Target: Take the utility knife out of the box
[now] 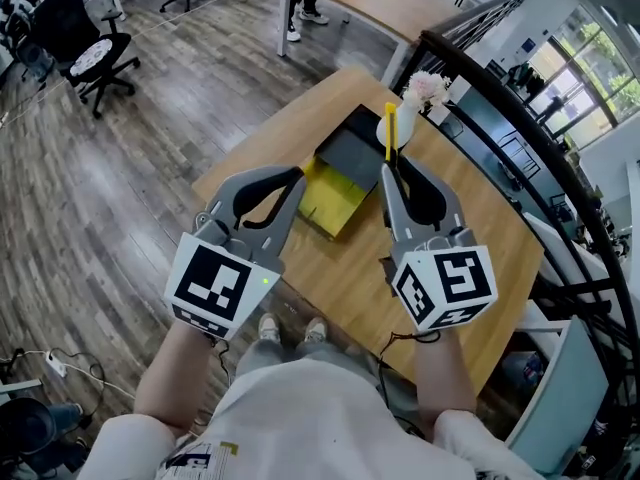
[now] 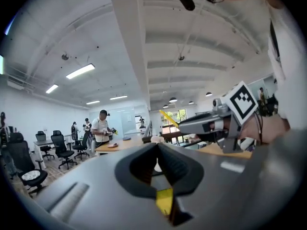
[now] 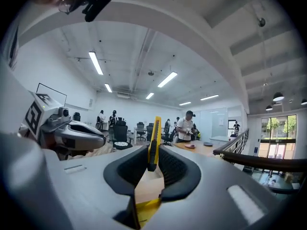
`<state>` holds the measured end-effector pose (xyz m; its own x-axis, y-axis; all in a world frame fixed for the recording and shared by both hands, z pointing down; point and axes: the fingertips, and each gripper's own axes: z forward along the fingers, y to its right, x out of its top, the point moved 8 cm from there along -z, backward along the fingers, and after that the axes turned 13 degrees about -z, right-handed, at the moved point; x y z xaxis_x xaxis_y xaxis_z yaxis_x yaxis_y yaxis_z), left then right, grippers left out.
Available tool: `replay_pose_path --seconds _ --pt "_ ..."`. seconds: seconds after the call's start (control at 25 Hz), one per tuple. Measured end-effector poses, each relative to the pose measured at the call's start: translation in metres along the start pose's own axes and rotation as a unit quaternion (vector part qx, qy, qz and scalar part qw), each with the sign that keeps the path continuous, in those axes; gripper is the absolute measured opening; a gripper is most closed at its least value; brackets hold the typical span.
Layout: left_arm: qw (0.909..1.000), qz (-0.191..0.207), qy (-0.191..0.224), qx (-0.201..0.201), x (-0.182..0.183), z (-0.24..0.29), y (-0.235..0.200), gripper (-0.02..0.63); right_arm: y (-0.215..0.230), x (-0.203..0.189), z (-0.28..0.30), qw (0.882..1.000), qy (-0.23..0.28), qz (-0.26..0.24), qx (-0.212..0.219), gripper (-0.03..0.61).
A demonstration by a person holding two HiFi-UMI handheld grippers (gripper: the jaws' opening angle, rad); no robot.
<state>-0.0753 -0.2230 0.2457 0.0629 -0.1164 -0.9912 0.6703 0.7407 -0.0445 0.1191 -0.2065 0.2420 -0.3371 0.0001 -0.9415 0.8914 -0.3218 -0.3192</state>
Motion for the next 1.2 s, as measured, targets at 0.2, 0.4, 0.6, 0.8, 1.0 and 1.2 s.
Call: replay_pose_path --seconds 0.2,0.4,0.6,0.8,1.0,1.2 --pt "0.9996 -0.011 0.021 0.012 0.016 -0.016 0.015 0.002 -0.006 0.03 -0.04 0.999 0.046 0.002 0.009 0.071" --pt "0.9988 0.004 0.034 -0.036 0.019 -0.028 0.036 0.002 -0.009 0.045 -0.07 0.996 0.081 0.024 0.026 0.071" --pt "0.9967 0.063 0.03 -0.042 0.016 -0.039 0.053 0.002 -0.019 0.038 -0.088 0.996 0.075 0.019 0.041 0.071" --pt "0.9952 0.072 0.019 -0.064 -0.002 -0.052 0.063 0.002 -0.026 0.025 -0.105 0.996 0.071 0.039 0.039 0.071" --pt "0.9982 0.019 -0.005 -0.057 -0.023 -0.061 0.065 0.002 -0.027 0.014 -0.115 0.995 0.067 0.061 0.033 0.069" --pt "0.997 0.033 -0.004 -0.07 -0.027 -0.063 0.069 0.002 -0.029 0.013 -0.118 0.993 0.074 0.08 0.04 0.069"
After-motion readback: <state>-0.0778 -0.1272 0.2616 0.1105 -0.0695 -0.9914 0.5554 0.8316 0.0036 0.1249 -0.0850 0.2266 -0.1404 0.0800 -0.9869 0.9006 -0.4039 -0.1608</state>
